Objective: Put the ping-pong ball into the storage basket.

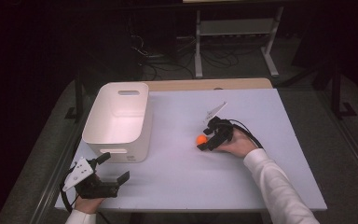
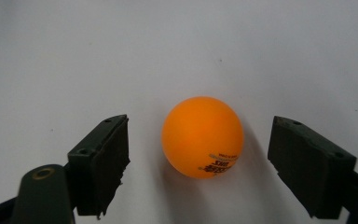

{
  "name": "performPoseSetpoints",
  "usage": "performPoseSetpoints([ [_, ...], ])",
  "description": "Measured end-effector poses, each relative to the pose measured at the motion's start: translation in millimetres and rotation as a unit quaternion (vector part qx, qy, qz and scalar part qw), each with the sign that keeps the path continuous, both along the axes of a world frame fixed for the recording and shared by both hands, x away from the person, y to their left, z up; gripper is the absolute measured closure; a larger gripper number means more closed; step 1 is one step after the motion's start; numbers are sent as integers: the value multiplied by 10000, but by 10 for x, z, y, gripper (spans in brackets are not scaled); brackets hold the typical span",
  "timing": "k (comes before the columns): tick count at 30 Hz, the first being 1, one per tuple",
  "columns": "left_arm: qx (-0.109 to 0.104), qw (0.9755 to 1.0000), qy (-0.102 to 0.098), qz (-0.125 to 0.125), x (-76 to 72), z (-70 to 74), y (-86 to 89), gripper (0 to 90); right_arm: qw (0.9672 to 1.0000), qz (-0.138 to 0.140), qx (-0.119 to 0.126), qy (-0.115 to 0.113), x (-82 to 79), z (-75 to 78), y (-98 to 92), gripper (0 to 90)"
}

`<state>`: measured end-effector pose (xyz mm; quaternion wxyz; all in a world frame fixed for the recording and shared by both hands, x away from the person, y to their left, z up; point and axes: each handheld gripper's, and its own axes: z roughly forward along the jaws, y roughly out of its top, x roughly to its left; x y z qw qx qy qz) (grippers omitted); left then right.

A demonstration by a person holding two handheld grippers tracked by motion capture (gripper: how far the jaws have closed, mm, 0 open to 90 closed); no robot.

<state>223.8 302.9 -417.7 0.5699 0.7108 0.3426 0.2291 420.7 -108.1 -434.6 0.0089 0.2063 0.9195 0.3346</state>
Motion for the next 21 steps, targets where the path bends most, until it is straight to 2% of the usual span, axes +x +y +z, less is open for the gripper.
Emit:
performPoseSetpoints([
  [3, 16, 10000, -1, -6, 0, 1, 2, 0, 10000, -32, -6, 54, 5, -13, -3, 259],
  [17, -13, 10000, -4, -19, -2, -1, -3, 0, 10000, 57, 47, 31, 24, -51, 1, 445],
  [19, 24, 10000, -10, -26, -1, 0, 1, 0, 9999, 54, 77, 90, 22, -43, -8, 486],
  [21, 14, 10000, -7, -24, -1, 0, 0, 0, 10000, 42, 49, 40, 16, -35, -9, 490],
])
